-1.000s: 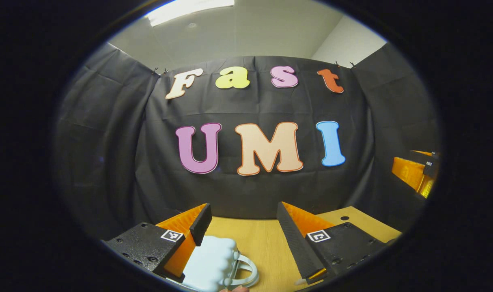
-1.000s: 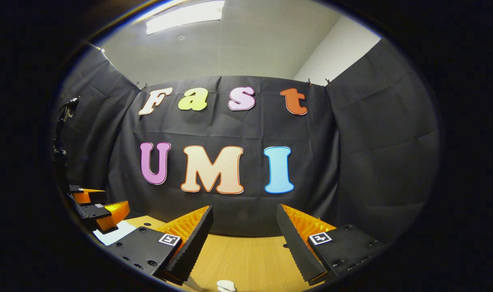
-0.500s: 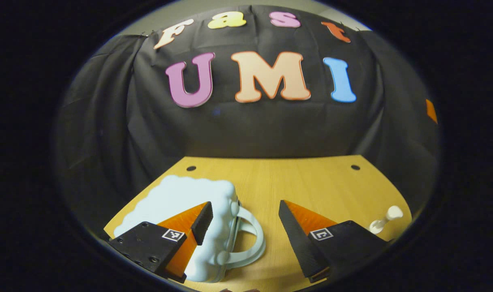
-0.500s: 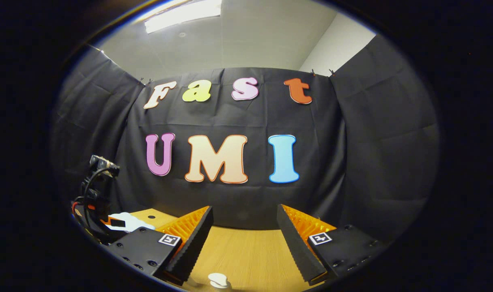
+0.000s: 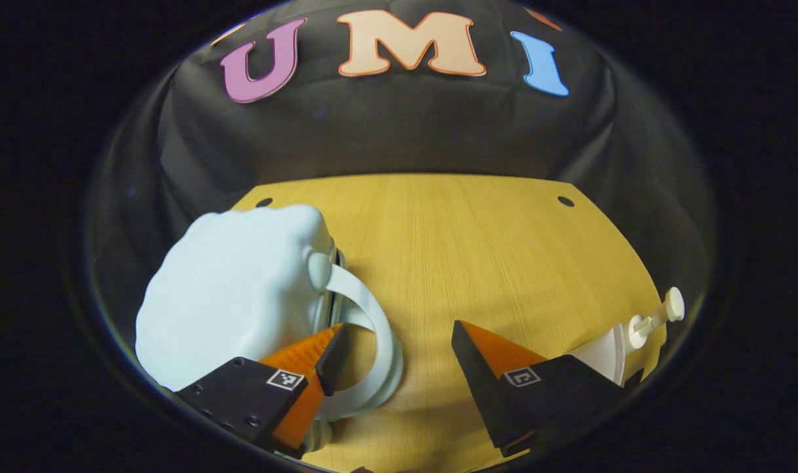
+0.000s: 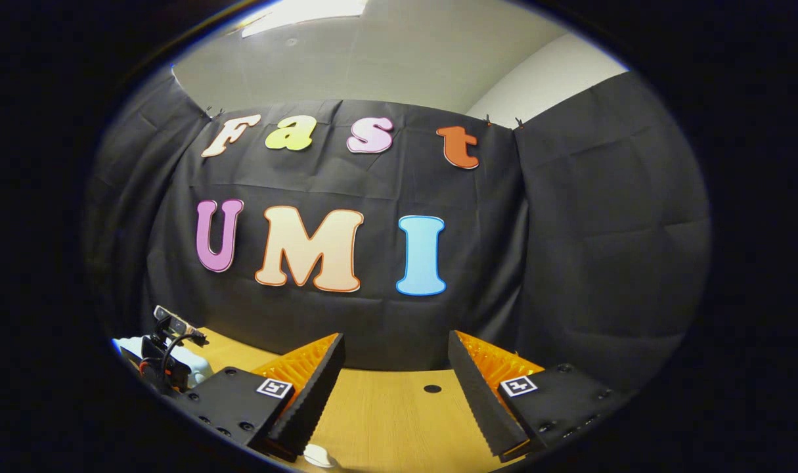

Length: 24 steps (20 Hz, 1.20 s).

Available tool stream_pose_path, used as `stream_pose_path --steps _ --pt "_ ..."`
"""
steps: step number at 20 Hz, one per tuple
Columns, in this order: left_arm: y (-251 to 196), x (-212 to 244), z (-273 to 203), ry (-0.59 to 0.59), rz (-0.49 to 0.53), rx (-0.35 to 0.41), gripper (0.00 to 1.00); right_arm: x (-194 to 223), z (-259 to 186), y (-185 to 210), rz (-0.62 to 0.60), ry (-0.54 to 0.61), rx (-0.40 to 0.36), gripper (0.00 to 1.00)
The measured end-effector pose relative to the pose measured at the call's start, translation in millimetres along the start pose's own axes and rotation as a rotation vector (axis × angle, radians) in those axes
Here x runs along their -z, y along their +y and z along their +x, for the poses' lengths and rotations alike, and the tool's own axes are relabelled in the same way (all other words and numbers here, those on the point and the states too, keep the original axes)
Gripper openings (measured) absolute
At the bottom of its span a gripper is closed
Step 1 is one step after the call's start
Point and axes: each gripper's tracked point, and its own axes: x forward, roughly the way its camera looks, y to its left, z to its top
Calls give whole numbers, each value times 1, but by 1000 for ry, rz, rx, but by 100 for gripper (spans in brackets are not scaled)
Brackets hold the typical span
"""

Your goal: First open the suitcase, pack the skin care products into it, and then close the suitcase.

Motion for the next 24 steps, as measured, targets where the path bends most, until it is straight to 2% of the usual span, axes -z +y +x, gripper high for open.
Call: stream_pose_path --steps 3,4,5,7,8,10,11,16,18,20,24 --pt "1 7 12 44 6 -5 92 5 1 5 -12 9 -8 98" --pt "-3 9 15 56 -1 16 91 5 0 6 -18 8 -14 98" --pt "-4 13 17 73 -11 27 87 3 0 8 -26 3 -18 98" --pt "8 14 17 92 -6 -15 66 0 -1 9 -47 -13 -23 98" --pt "14 12 18 86 -4 -29 39 0 -1 9 -54 -21 -25 98" --pt "15 14 21 105 -24 -11 11 -1 -2 10 -61 -33 -30 99" --pt "16 16 22 115 -23 -2 12 -2 -2 11 -62 -37 -31 99" --pt "14 3 13 103 33 -7 1 -6 -5 18 -60 -56 -37 98" --pt "12 -7 4 100 53 3 0 -10 -6 21 -56 -68 -43 99" --pt "12 -18 -10 93 21 29 0 -13 -7 28 -50 -78 -54 98" --pt "23 -49 -37 29 25 36 0 -18 -8 42 -35 -89 -78 99"
